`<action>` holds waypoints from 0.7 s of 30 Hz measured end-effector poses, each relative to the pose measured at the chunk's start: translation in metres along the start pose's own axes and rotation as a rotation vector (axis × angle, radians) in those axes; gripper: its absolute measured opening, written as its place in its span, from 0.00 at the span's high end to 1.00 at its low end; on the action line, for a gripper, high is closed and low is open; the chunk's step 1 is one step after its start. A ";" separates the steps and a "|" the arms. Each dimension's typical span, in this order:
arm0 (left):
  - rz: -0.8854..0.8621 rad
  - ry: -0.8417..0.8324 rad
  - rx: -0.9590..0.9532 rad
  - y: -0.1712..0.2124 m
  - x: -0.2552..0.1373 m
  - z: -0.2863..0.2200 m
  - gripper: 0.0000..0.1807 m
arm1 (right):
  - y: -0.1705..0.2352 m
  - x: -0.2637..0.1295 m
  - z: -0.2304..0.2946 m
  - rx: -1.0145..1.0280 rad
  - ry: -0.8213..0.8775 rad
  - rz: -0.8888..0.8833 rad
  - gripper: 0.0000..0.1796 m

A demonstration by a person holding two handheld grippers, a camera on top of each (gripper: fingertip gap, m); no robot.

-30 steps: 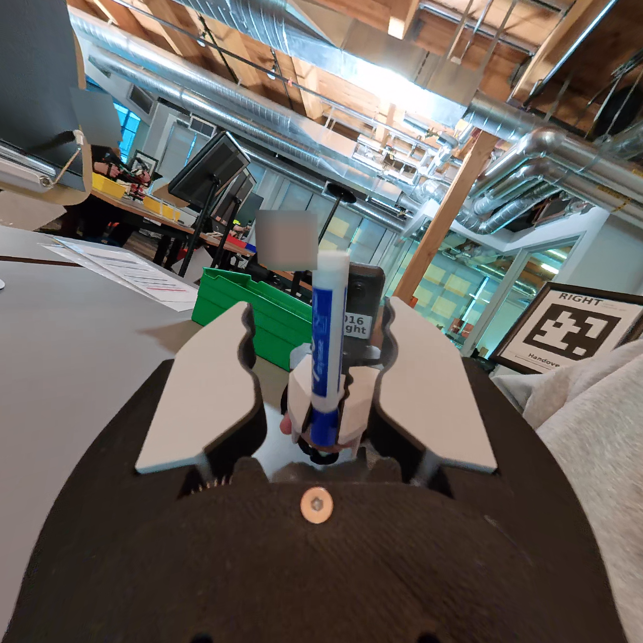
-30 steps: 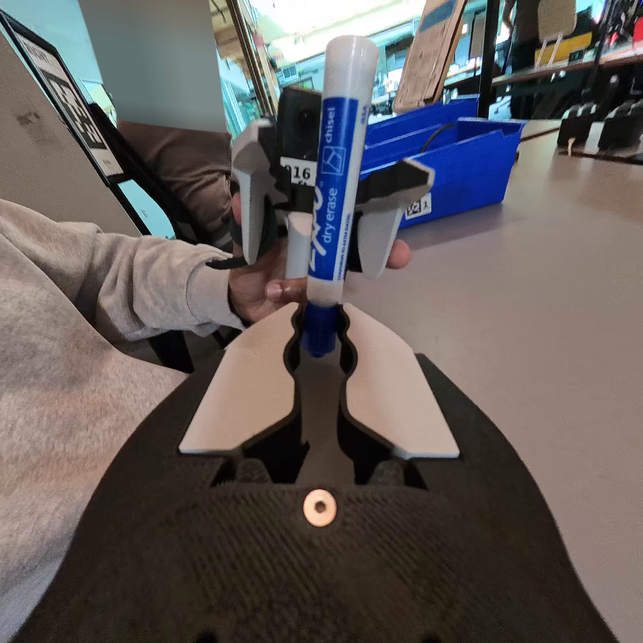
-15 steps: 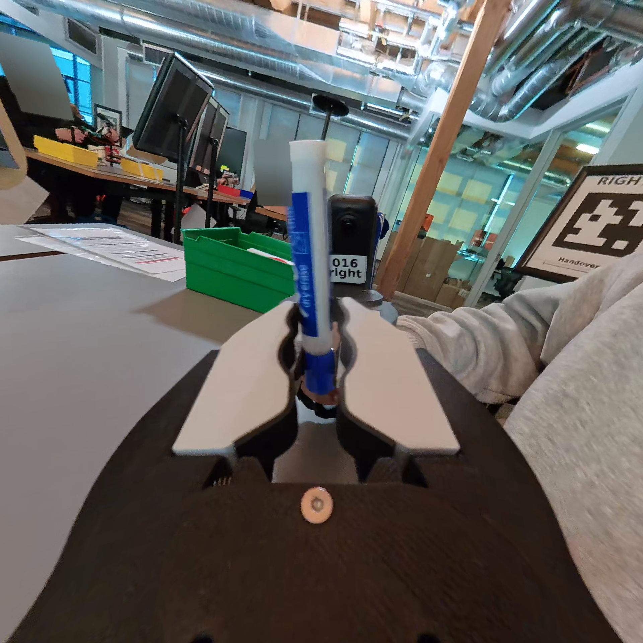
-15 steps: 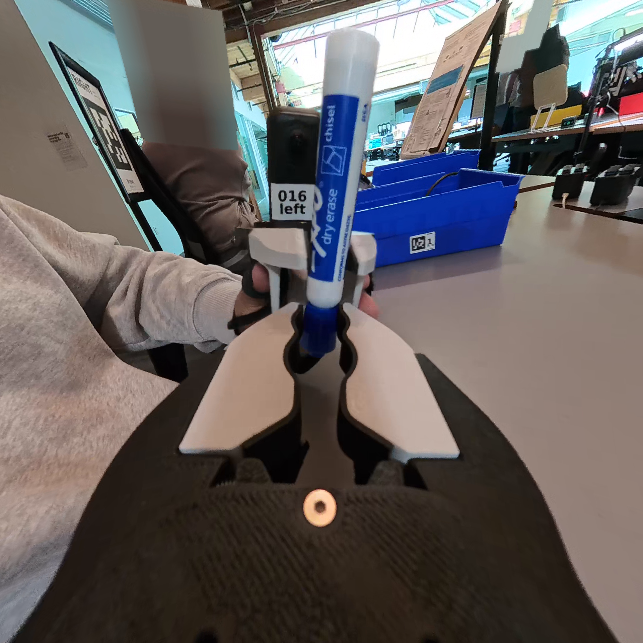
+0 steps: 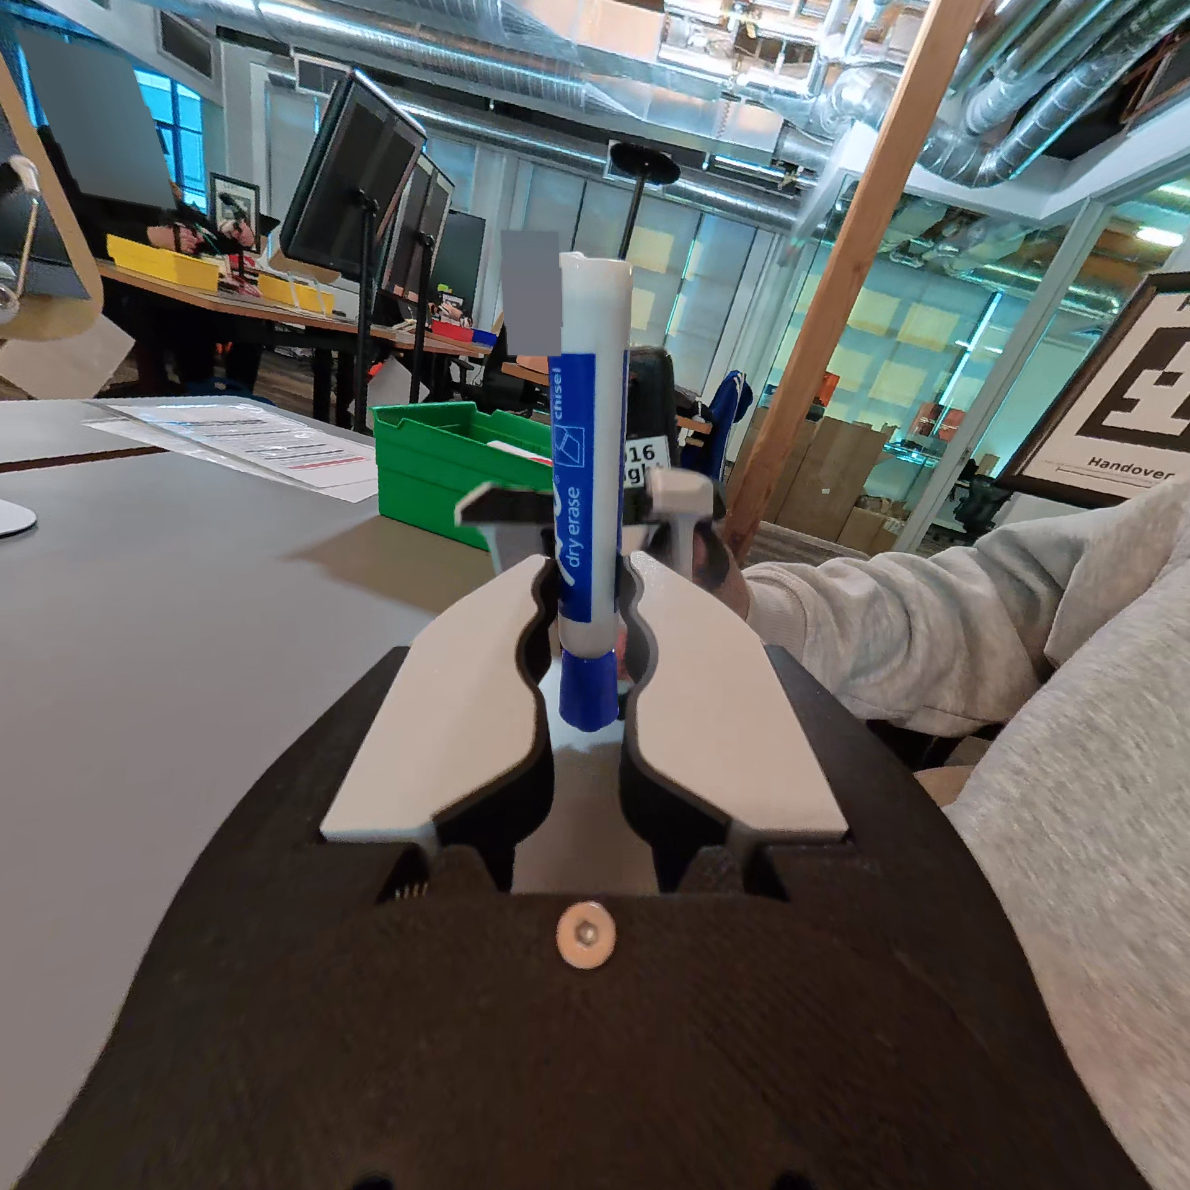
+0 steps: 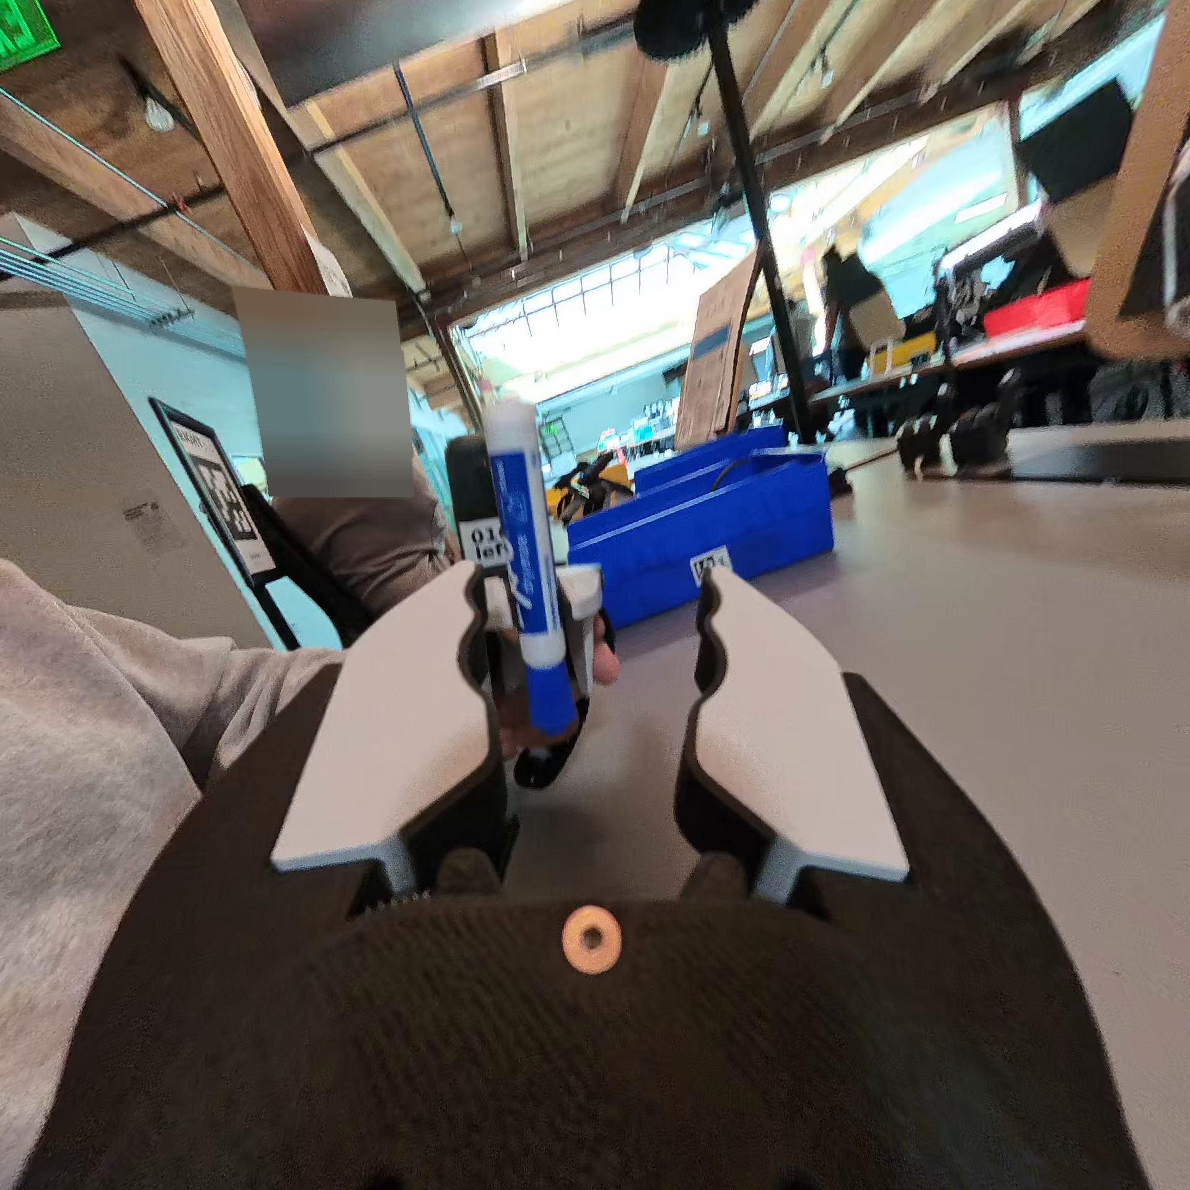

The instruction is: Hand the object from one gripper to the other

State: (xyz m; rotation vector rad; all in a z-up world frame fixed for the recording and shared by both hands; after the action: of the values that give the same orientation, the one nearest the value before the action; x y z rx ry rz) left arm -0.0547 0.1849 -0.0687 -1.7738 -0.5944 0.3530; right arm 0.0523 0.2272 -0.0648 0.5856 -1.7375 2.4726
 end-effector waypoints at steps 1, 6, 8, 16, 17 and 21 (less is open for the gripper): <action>0.008 0.005 0.001 0.002 0.001 0.000 0.90 | -0.006 -0.003 0.002 -0.026 0.000 -0.026 0.65; 0.083 0.058 0.041 0.018 0.009 -0.008 0.90 | -0.009 0.002 0.013 -0.110 -0.034 0.004 0.67; 0.110 0.076 0.061 0.023 0.012 -0.012 0.90 | -0.004 0.010 0.020 -0.123 -0.065 0.033 0.67; 0.164 0.112 0.084 0.035 0.017 -0.020 0.90 | 0.002 0.021 0.032 -0.231 -0.064 0.142 0.88; 0.162 0.111 0.080 0.035 0.017 -0.019 0.90 | 0.002 0.021 0.033 -0.232 -0.061 0.151 0.88; 0.169 0.107 0.012 0.036 0.018 -0.013 0.84 | 0.003 0.021 0.032 -0.269 -0.034 0.169 0.89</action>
State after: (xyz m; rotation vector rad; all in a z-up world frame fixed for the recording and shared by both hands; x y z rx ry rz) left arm -0.0255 0.1768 -0.0987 -1.8244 -0.3668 0.3746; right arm 0.0405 0.1936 -0.0506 0.4764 -2.1676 2.2806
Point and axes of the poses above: each gripper's, where its closed fingertips meet, x out along the fingers, y out of its underside, z = x × y across the jaws, the point moved 5 cm from there along -x, back along the fingers, and after that the axes turned 13 degrees about -y, right-handed, at the moved point
